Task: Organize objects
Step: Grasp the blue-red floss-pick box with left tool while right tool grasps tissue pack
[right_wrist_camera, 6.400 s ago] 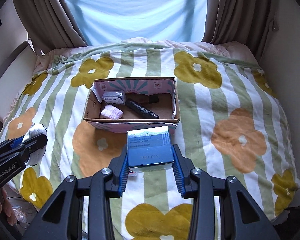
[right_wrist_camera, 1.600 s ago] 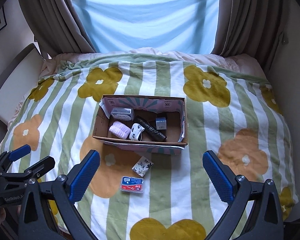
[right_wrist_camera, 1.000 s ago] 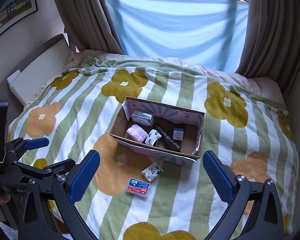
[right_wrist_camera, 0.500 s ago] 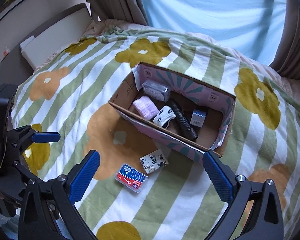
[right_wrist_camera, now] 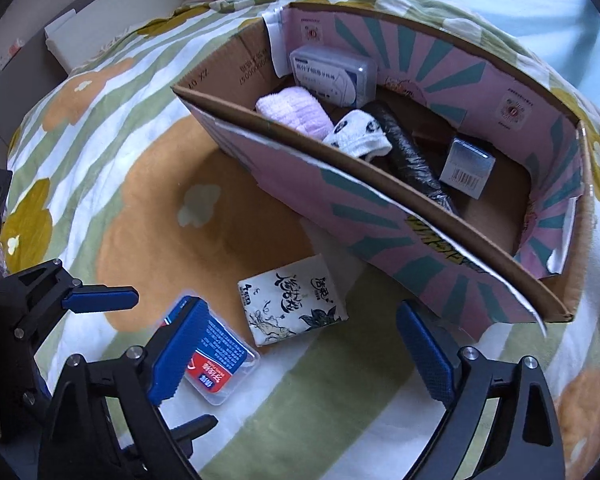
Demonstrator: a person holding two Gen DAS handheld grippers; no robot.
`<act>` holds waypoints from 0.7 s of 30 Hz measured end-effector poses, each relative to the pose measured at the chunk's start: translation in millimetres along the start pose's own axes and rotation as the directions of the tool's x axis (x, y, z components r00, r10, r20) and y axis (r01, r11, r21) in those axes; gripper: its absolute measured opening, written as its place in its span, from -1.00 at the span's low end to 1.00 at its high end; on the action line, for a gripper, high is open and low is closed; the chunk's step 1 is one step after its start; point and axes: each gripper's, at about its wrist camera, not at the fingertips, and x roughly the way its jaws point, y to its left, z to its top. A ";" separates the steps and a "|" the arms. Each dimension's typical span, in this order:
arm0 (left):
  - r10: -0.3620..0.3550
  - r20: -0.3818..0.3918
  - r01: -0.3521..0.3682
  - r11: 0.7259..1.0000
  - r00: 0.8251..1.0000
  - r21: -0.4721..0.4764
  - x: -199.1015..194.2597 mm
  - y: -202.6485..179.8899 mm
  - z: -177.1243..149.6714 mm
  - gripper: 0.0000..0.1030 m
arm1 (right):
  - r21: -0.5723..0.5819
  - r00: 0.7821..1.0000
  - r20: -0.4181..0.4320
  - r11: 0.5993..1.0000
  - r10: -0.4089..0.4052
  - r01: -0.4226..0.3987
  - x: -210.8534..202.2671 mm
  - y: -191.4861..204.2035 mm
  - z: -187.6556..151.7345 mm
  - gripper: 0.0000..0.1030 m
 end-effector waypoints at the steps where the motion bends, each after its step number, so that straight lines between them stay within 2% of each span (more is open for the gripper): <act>1: 0.004 -0.006 -0.004 1.000 1.000 0.000 7.9 -2.5 -0.5 0.90 | -0.007 1.000 -0.006 1.000 0.009 -0.009 5.2 -1.2 -1.0 0.78; 2: 0.006 -0.013 -0.006 1.000 1.000 -0.001 15.7 -5.1 -1.6 0.89 | 0.050 0.994 0.104 0.998 0.045 -0.050 12.9 -0.4 -6.5 0.78; 7: 0.046 -0.021 -0.046 0.999 0.999 0.004 40.4 -14.4 -7.2 0.87 | 0.013 0.995 0.087 0.998 0.058 -0.059 29.9 -2.5 -7.4 0.75; 19: 0.086 -0.031 -0.088 0.995 0.996 -0.055 64.7 -12.2 -1.3 0.86 | -0.014 0.993 0.082 0.996 0.085 -0.085 48.6 -7.1 1.2 0.45; 21: 0.094 -0.035 -0.096 0.994 0.995 -0.057 67.5 -11.7 -0.3 0.71 | -0.002 0.991 0.097 0.996 0.090 -0.090 49.5 -8.4 1.7 0.33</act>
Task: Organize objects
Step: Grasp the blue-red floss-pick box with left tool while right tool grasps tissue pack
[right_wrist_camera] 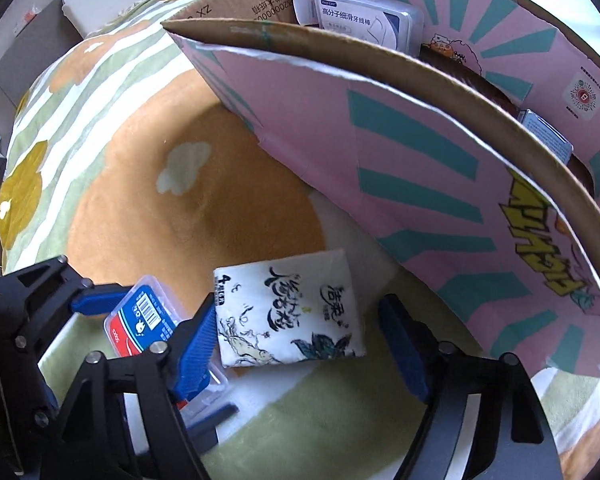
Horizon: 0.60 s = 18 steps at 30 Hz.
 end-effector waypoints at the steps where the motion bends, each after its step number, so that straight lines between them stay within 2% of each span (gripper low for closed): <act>1: 0.005 -0.003 -0.005 1.000 1.000 0.000 1.1 0.2 0.4 0.65 | 0.002 1.000 0.000 1.000 0.002 -0.002 0.3 -0.6 0.5 0.31; 3: 0.013 -0.004 -0.013 1.000 1.000 0.007 2.2 0.3 0.9 0.52 | 0.008 1.000 0.010 1.000 -0.001 0.001 0.0 -1.0 0.6 0.23; 6: 0.002 0.000 -0.002 1.000 1.000 0.007 1.6 1.1 1.2 0.52 | 0.022 1.000 0.019 1.000 -0.009 0.008 -1.2 -2.2 0.6 0.14; 18: -0.012 0.004 0.012 1.000 1.000 0.018 -5.7 0.5 3.7 0.52 | 0.060 0.999 0.019 0.997 -0.050 0.048 -16.7 -8.3 8.2 0.12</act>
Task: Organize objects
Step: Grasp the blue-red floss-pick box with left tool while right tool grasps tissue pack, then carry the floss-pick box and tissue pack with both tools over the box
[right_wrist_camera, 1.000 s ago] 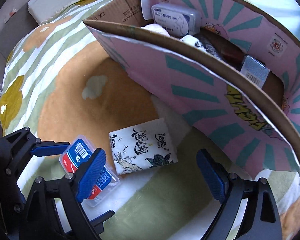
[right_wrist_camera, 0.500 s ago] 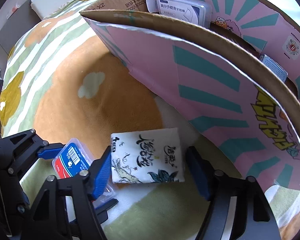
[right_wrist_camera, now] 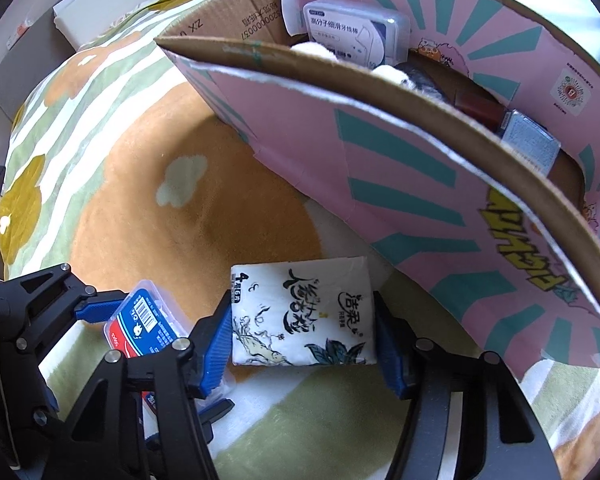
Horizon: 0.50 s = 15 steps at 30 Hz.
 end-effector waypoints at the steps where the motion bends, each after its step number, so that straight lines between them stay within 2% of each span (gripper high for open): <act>1: -0.001 0.002 0.001 1.000 1.000 -0.002 -1.8 0.5 0.2 0.52 | 0.001 1.000 0.004 1.000 -0.003 0.003 -3.3 -0.2 1.3 0.12; 2: -0.001 0.004 0.001 1.000 1.000 -0.004 -3.9 1.1 0.1 0.52 | -0.016 1.000 -0.010 1.000 -0.026 0.026 -7.6 -0.7 4.6 0.12; 12: -0.003 0.049 0.003 1.000 0.999 -0.005 -46.7 10.9 0.8 0.52 | 0.040 0.998 0.039 0.998 -0.055 0.053 -68.2 7.6 31.6 0.12; 15: -0.006 0.083 0.006 1.000 0.997 0.001 -73.2 17.1 4.9 0.52 | 0.065 0.996 0.060 0.996 -0.069 0.065 -82.9 33.1 49.2 0.12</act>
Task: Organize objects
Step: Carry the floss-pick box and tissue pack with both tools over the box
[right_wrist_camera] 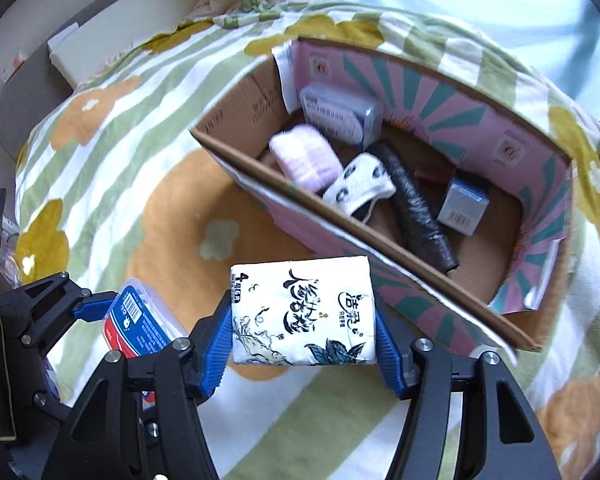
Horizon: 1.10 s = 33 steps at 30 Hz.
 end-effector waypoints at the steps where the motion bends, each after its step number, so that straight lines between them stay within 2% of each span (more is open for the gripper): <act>1: 0.000 0.011 0.000 1.000 1.000 -0.002 -9.3 4.1 1.6 0.52 | 0.011 1.000 0.009 1.000 -0.008 0.008 -11.7 3.6 5.2 0.12; 2: -0.002 0.019 0.002 1.000 1.000 0.002 -19.0 9.4 3.0 0.52 | -0.038 0.998 -0.036 0.998 -0.047 0.046 -24.8 5.7 10.9 0.12; 4: -0.007 0.036 0.006 1.000 0.999 0.006 -38.7 9.2 25.8 0.52 | -0.026 0.997 -0.026 0.997 -0.068 0.068 -47.9 13.7 9.1 0.12; 5: -0.009 0.046 0.008 1.000 0.999 0.008 -49.8 18.3 23.7 0.52 | -0.013 0.997 -0.018 0.997 -0.075 0.074 -58.2 11.9 9.1 0.12; 6: -0.011 0.055 0.011 1.000 0.998 0.011 -62.1 46.2 -6.7 0.52 | 0.000 0.997 -0.010 0.997 -0.081 0.081 -63.9 19.3 13.5 0.12; 12: -0.021 0.106 0.018 1.000 0.994 0.024 -113.4 58.1 -2.1 0.52 | 0.088 0.989 0.030 0.986 -0.142 0.139 -119.1 40.2 16.7 0.12; 13: -0.022 0.114 0.019 1.000 0.993 0.025 -122.2 61.7 3.3 0.52 | 0.055 0.981 -0.060 0.980 -0.186 0.190 -127.6 42.6 14.6 0.12; 17: -0.034 0.145 0.031 0.999 0.989 0.022 -164.0 73.7 14.1 0.52 | 0.113 0.957 -0.069 0.951 -0.282 0.288 -156.8 57.1 7.0 0.12; 21: -0.055 0.155 0.053 0.998 0.986 0.021 -189.6 83.5 25.1 0.52 | 0.189 0.934 -0.073 0.915 -0.348 0.356 -183.5 67.8 -3.6 0.12; 23: -0.055 0.161 0.050 0.998 0.985 0.033 -199.5 86.6 26.4 0.52 | 0.218 0.912 -0.101 0.885 -0.398 0.411 -195.6 71.3 -9.7 0.12; 29: -0.055 0.165 0.046 0.997 0.985 0.059 -213.9 92.8 18.9 0.52 | 0.268 0.860 -0.134 0.817 -0.493 0.511 -215.2 80.3 -24.3 0.12; 33: -0.068 0.150 0.061 0.997 0.986 0.054 -213.1 95.9 11.9 0.52 | 0.284 0.850 -0.134 0.802 -0.510 0.526 -221.2 83.3 -25.6 0.12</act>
